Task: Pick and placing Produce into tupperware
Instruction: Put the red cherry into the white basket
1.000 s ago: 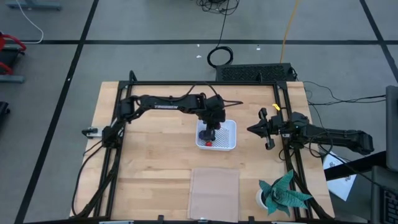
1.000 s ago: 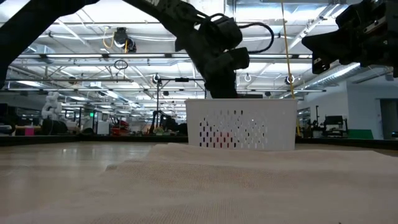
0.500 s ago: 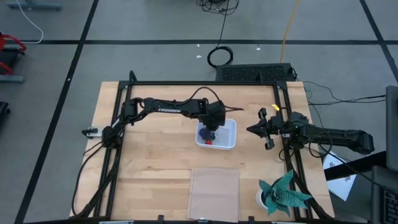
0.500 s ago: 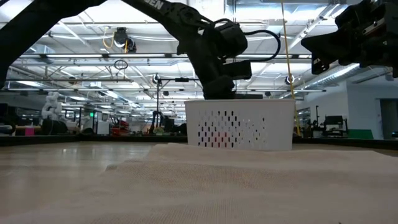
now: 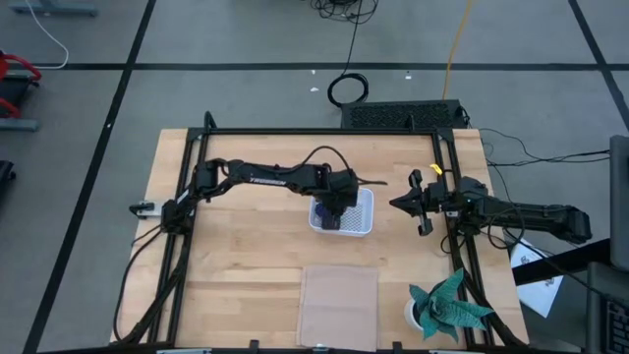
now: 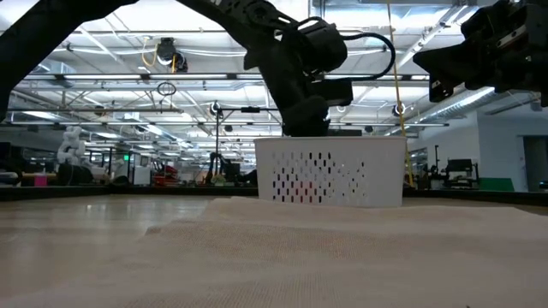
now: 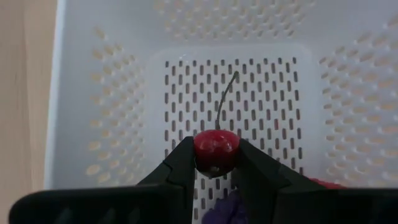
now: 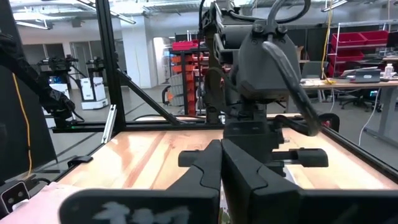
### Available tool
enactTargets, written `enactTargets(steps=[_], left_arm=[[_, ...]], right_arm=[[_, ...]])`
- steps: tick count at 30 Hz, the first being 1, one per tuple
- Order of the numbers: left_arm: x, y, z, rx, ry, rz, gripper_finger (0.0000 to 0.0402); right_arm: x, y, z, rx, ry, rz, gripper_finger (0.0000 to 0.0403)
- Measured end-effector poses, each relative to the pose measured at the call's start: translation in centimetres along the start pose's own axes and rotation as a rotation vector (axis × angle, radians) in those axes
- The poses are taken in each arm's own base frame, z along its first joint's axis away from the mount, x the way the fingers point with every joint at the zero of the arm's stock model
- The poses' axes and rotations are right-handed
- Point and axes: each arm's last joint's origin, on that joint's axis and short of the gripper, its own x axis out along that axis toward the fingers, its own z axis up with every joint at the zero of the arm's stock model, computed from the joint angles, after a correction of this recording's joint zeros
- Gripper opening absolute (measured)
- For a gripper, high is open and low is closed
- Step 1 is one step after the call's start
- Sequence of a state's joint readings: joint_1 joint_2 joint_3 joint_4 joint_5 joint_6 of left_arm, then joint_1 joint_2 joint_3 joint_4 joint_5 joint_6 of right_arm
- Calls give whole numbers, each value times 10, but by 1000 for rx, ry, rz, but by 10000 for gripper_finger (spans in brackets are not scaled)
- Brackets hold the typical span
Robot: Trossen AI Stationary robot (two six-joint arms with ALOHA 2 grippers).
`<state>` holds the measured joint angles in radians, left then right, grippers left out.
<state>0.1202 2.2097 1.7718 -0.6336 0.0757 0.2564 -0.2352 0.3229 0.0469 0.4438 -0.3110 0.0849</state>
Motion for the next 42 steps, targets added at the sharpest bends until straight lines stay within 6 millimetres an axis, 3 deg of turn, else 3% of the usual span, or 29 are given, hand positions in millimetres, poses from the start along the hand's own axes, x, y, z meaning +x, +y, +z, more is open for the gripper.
enactTargets(steps=[7,42], left_arm=[[12,10,-6,-41,19,4,87],[14,11,-6,-43,-2,2,88]], right_arm=[[0,0,0,7,0,0,0],[0,0,0,8,1,0,0]])
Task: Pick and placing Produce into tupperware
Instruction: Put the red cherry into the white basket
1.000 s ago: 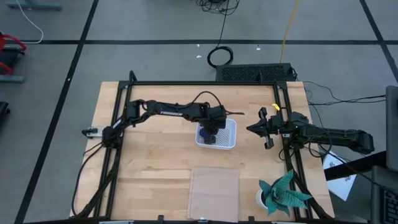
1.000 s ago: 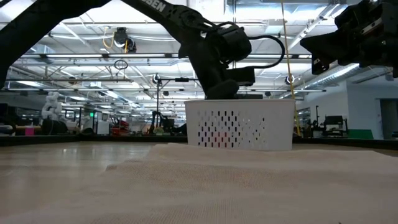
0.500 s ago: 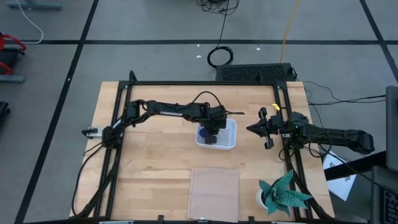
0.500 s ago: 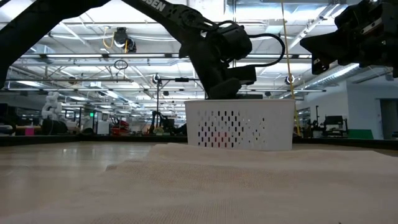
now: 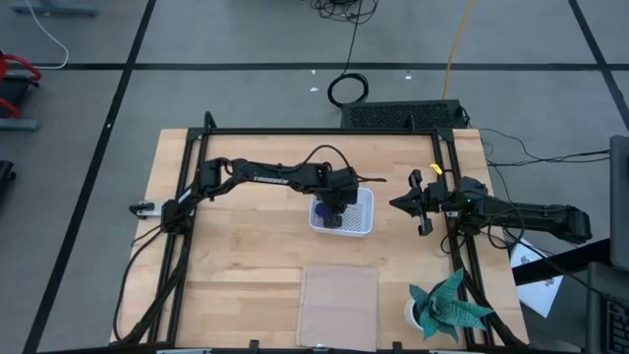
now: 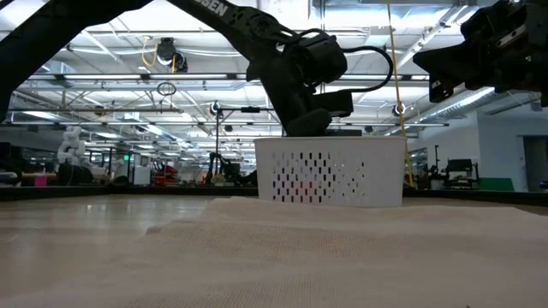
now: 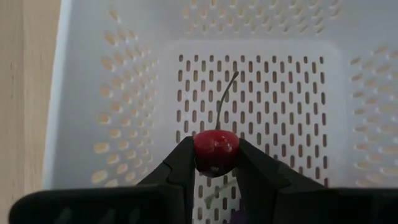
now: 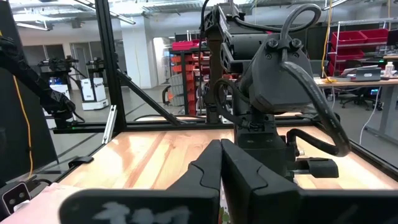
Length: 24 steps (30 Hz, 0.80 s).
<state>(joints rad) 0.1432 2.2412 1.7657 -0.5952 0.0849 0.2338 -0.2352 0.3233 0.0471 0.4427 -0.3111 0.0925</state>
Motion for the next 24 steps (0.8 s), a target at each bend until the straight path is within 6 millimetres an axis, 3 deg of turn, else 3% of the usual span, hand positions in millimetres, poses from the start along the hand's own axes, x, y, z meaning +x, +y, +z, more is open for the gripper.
enactTargets(steps=[14,24], left_arm=[[0,-2,3,5,-27,3,88],[1,-16,6,93,-25,-14,88]], right_arm=[[0,0,0,0,0,0,0],[0,0,0,1,2,0,0]])
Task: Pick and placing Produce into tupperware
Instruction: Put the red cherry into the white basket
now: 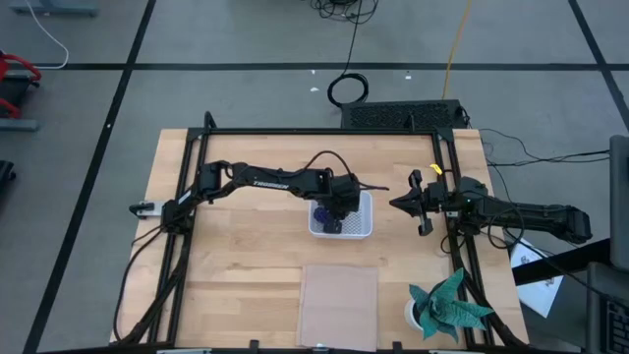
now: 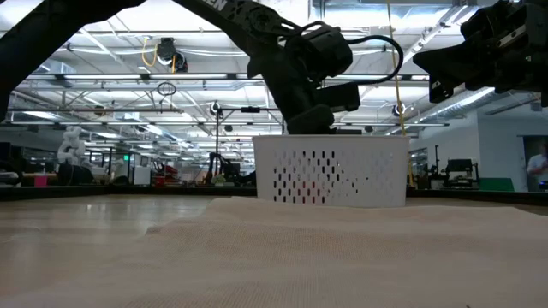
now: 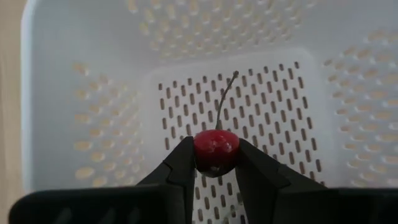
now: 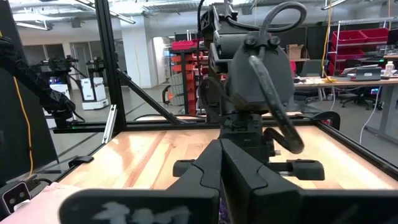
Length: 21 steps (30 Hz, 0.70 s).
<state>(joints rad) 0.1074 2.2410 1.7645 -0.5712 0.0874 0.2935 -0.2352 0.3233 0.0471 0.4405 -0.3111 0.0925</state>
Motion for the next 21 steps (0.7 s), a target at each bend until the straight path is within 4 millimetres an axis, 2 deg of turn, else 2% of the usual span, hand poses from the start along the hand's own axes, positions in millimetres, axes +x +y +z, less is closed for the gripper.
enactTargets(steps=[12,21], left_arm=[[-1,7,-3,-94,9,5,88],[-1,7,-4,-84,14,-11,88]], right_arm=[[0,0,0,0,0,0,0],[0,0,0,0,0,0,0]])
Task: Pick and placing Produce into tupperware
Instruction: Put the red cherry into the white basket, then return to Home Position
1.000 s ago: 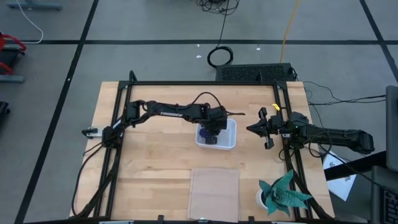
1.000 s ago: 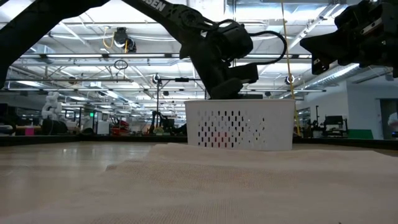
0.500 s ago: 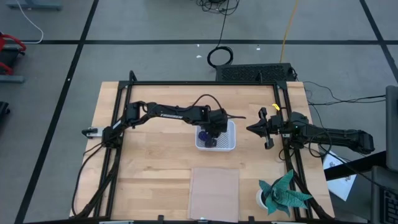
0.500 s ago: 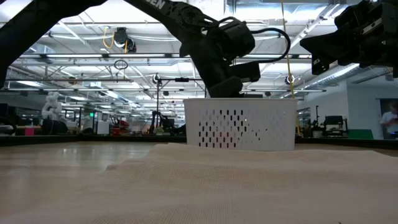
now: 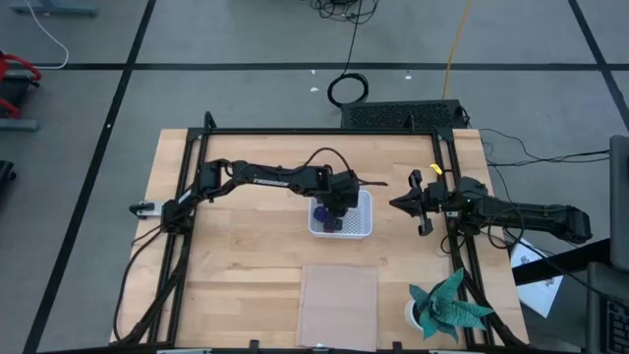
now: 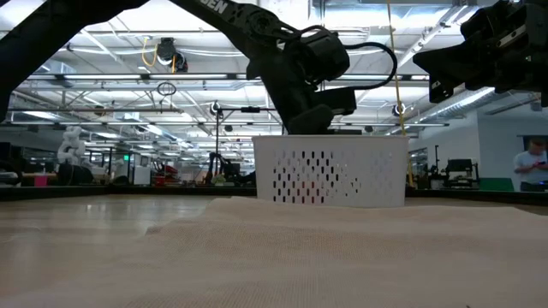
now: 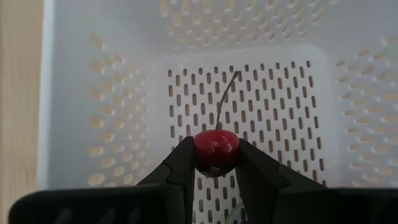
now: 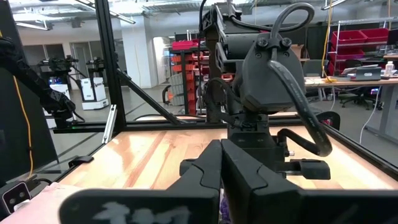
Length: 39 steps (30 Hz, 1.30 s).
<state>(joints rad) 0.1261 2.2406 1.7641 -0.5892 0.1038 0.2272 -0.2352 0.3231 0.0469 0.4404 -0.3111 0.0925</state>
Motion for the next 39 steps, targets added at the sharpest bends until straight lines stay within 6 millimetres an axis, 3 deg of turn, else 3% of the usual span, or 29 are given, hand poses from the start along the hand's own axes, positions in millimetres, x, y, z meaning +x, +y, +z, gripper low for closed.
enactTargets(steps=[24,34,39], left_arm=[[0,-1,-2,60,26,-10,91],[0,-1,-3,48,26,-10,216],[0,-1,-3,40,31,-11,233]], right_arm=[[0,0,0,1,3,0,0],[0,0,0,1,4,0,0],[0,0,0,1,3,0,0]])
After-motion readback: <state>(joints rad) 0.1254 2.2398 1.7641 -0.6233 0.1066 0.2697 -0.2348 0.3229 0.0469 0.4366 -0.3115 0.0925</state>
